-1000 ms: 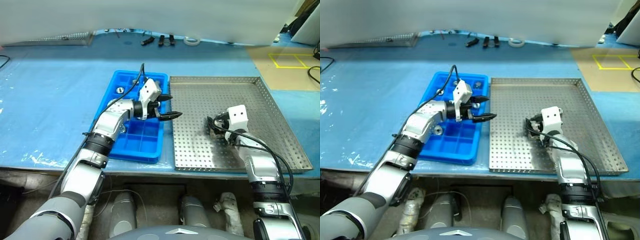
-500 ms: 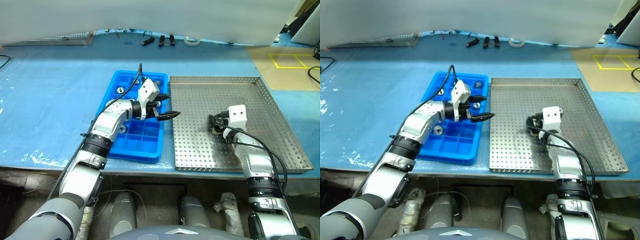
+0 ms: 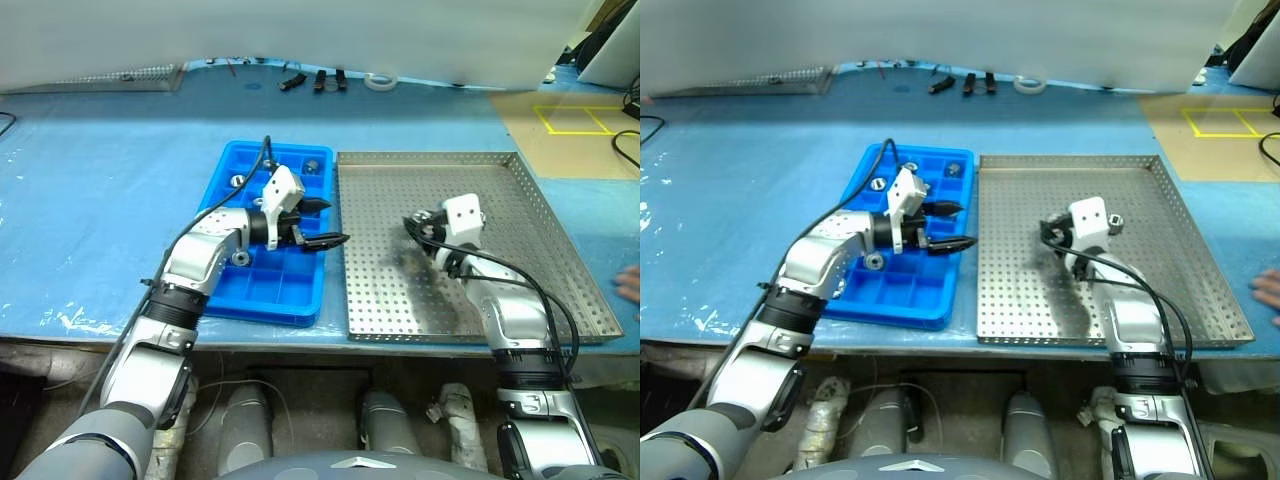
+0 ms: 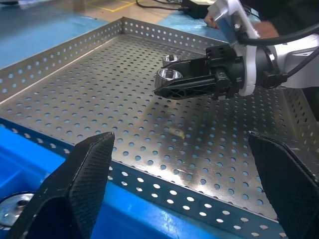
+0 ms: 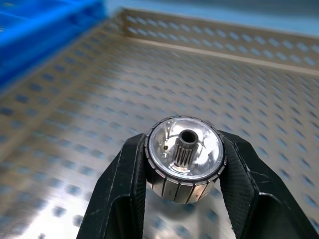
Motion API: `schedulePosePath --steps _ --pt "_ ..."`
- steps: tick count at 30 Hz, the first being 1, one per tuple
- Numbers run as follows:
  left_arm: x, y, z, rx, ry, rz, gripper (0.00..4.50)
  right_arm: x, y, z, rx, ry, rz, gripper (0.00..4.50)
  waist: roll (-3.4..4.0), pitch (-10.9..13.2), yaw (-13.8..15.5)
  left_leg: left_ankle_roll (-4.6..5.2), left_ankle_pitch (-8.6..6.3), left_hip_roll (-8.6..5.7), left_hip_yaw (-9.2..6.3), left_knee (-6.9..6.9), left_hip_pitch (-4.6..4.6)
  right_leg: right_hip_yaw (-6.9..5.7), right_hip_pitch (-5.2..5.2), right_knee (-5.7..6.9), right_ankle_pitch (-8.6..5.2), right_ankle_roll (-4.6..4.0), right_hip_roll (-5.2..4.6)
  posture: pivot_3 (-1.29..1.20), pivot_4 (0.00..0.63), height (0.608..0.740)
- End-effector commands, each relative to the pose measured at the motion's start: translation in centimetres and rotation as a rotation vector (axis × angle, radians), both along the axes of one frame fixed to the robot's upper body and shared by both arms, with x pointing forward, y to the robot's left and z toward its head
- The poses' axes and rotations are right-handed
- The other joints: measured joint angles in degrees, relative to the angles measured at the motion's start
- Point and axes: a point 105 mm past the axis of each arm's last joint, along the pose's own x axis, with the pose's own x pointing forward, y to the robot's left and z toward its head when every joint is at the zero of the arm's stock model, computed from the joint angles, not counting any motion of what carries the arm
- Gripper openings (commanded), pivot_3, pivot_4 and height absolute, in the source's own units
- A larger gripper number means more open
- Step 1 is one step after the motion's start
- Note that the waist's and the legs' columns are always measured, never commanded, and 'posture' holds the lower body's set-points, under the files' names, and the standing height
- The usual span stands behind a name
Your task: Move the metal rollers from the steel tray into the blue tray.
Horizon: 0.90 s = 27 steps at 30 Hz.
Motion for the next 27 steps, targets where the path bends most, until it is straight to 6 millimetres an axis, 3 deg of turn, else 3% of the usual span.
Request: schedulePosePath --steps 1,6,11,19,27 --pt "-0.2 2.1 1.8 -0.035 -0.045 0.072 4.50 -1.0 4.2 3.9 0.021 -0.086 0.250 1.68 0.00 0.00 0.43 -0.01 0.00 0.01 0.00 -0.03 0.00 -0.02 0.00 0.00 0.00 0.00 0.00 -0.01 0.150 0.740" --pt "-1.5 5.7 1.6 -0.016 -0.044 0.189 4.50 -3.2 9.2 4.9 -0.007 -0.060 0.621 1.68 0.00 0.00 2.71 -0.06 0.03 0.01 -0.04 -0.27 -0.01 -0.23 -0.01 -0.08 -0.02 -0.01 -0.03 0.15 0.150 0.740" --pt "-3.8 8.7 0.9 0.031 -0.047 0.290 4.50 -4.8 11.7 3.5 -0.103 -0.005 0.880 1.68 -0.01 0.01 5.48 -0.15 0.07 0.03 -0.18 -0.42 -0.13 -0.47 -0.08 -0.08 -0.04 -0.04 -0.05 0.30 0.150 0.740" --pt "-7.4 10.3 -0.2 0.062 -0.011 0.373 4.50 -6.7 14.0 2.9 -0.086 0.099 1.114 1.68 -0.01 0.03 9.77 -0.35 0.19 0.11 -0.42 -0.52 -0.13 -0.78 0.05 -0.05 -0.10 -0.09 -0.08 0.44 0.150 0.740" --pt "-8.7 10.4 -0.8 0.068 0.023 0.398 4.50 -6.6 14.5 1.2 -0.092 0.189 1.124 1.68 -0.01 0.02 12.81 -0.49 0.27 0.11 -0.54 -0.62 -0.12 -0.81 0.02 0.01 -0.10 -0.09 -0.07 0.46 0.150 0.740"
